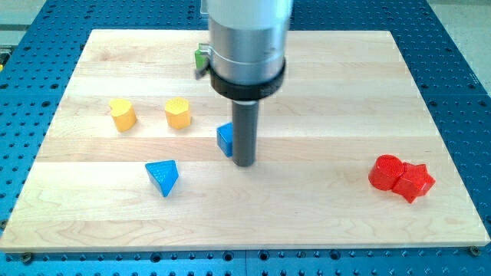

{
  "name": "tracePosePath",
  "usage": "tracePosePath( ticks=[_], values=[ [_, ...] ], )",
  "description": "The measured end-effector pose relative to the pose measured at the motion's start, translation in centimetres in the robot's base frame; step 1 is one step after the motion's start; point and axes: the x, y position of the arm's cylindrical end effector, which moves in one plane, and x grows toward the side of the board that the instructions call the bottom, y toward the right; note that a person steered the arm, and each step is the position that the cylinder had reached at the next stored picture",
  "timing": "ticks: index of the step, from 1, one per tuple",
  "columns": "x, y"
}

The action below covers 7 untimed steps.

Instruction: Place the blue cube to the right of the yellow hexagon

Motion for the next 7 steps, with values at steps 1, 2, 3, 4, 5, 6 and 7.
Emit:
tracePosePath(
  ticks=[1,2,3,4,5,6,7],
  values=[
    [0.0,0.3],
    [1.0,-0.9],
    [-2.5,-1.0],
    [-4.2,0.1],
    [-5.0,1.5],
    [-3.8,1.4],
    [-1.1,-0.5]
  ],
)
